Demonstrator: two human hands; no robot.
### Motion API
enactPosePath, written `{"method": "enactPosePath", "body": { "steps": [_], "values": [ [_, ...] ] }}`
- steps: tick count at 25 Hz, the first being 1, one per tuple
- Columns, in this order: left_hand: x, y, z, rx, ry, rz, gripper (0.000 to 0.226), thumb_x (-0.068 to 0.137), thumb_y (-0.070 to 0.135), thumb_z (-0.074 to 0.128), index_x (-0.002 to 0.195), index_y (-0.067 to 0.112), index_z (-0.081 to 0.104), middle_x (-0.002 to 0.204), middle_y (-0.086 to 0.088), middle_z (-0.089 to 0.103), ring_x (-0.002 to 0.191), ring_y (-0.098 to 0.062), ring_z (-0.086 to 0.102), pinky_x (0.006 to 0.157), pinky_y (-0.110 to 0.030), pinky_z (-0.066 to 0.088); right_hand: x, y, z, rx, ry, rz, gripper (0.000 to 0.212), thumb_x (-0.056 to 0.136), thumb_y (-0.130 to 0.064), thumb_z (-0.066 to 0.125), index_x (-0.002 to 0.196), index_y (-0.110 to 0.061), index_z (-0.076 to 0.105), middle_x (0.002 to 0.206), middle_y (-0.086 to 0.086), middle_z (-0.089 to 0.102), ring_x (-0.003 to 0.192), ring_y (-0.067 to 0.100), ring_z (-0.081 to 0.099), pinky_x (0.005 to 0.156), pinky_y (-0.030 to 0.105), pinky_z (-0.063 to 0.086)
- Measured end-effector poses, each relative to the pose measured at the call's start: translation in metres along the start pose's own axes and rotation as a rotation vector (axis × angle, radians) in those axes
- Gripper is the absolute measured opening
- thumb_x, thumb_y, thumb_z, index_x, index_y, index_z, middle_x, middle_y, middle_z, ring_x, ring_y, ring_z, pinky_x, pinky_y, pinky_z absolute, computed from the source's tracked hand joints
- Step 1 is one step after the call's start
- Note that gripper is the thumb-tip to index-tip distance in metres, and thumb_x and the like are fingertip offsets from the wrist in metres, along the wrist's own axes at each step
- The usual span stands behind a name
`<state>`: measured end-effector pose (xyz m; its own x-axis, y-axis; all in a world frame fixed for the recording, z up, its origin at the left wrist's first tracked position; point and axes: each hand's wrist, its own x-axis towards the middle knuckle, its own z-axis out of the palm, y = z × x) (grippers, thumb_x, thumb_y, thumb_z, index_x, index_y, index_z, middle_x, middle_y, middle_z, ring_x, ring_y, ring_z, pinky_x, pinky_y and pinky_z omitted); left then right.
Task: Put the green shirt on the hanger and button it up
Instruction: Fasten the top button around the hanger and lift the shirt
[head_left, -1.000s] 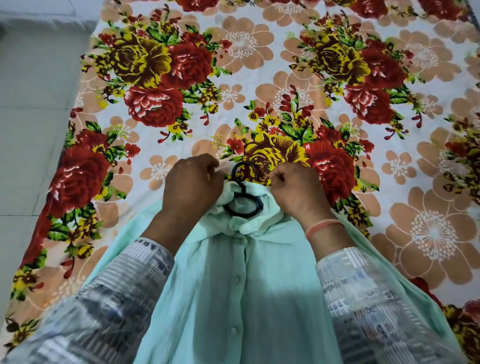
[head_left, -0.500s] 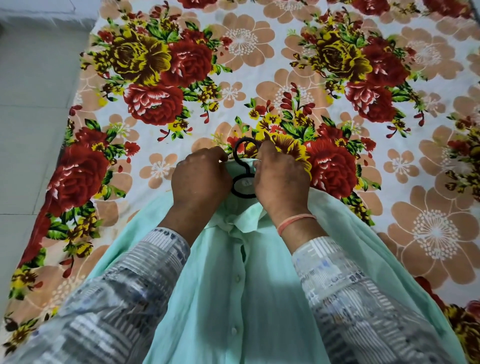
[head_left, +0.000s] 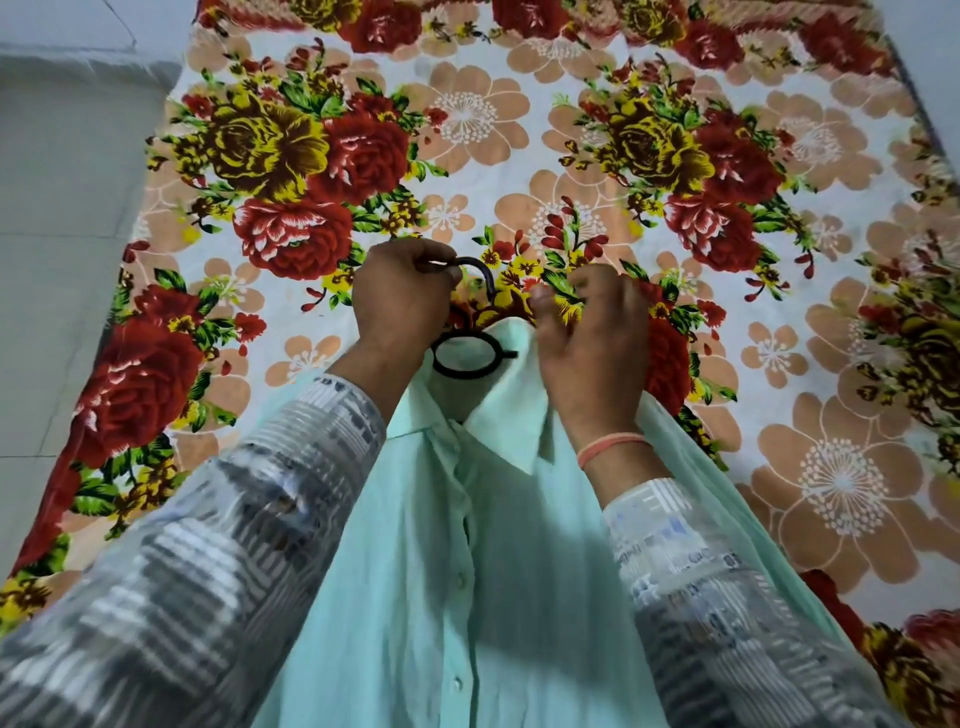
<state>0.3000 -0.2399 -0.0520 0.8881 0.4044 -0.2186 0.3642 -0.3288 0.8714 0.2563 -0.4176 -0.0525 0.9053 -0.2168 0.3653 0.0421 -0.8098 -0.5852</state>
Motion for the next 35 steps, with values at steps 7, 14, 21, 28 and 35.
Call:
{"method": "enactPosePath", "body": {
  "steps": [7,14,21,28,35],
  "values": [
    [0.012,-0.009,0.009,-0.201,-0.085,-0.19,0.009,0.097,0.01,0.073,0.091,0.016,0.078,0.075,-0.01,0.072,0.053,-0.021,0.064,0.055,-0.029,0.049,-0.032,0.033,-0.001,0.163,-0.52,0.151,0.015,0.093,-0.004,0.063,0.099,-0.012,0.074,0.091,0.003,0.076,0.086,0.02,0.071,0.082,0.043,0.06],
    [-0.001,-0.009,0.002,0.163,-0.169,0.102,0.013,0.101,0.03,0.07,0.105,0.022,0.08,0.09,-0.001,0.082,0.079,-0.02,0.076,0.07,-0.028,0.052,-0.051,0.03,0.001,-0.259,-0.296,-0.065,0.032,0.094,-0.035,0.068,0.124,-0.024,0.068,0.124,0.005,0.066,0.121,0.033,0.056,0.103,0.049,0.041],
    [-0.031,0.048,-0.037,-0.285,-0.334,0.104,0.012,0.108,0.018,0.064,0.101,0.017,0.073,0.078,-0.008,0.069,0.076,-0.023,0.075,0.07,-0.039,0.061,0.005,0.0,-0.052,0.039,-0.531,0.006,0.038,0.094,-0.031,0.079,0.129,-0.018,0.072,0.127,0.008,0.074,0.118,0.027,0.067,0.102,0.037,0.054],
    [-0.084,0.119,-0.107,-0.19,-0.197,0.357,0.014,0.099,0.016,0.076,0.089,0.008,0.08,0.069,-0.005,0.076,0.042,-0.014,0.059,0.048,-0.026,0.048,0.009,-0.068,-0.141,0.1,-0.423,-0.095,0.048,0.08,-0.029,0.092,0.123,-0.026,0.072,0.111,-0.004,0.059,0.099,0.008,0.059,0.084,0.023,0.048],
    [-0.219,0.27,-0.228,-0.236,-0.406,0.59,0.025,0.088,0.02,0.086,0.08,-0.002,0.078,0.061,-0.013,0.072,0.054,-0.025,0.054,0.056,-0.035,0.043,-0.01,-0.18,-0.36,0.164,-0.58,-0.102,0.057,0.081,-0.049,0.088,0.133,-0.036,0.07,0.116,-0.014,0.07,0.104,-0.005,0.065,0.091,0.019,0.053]
  ]
}}
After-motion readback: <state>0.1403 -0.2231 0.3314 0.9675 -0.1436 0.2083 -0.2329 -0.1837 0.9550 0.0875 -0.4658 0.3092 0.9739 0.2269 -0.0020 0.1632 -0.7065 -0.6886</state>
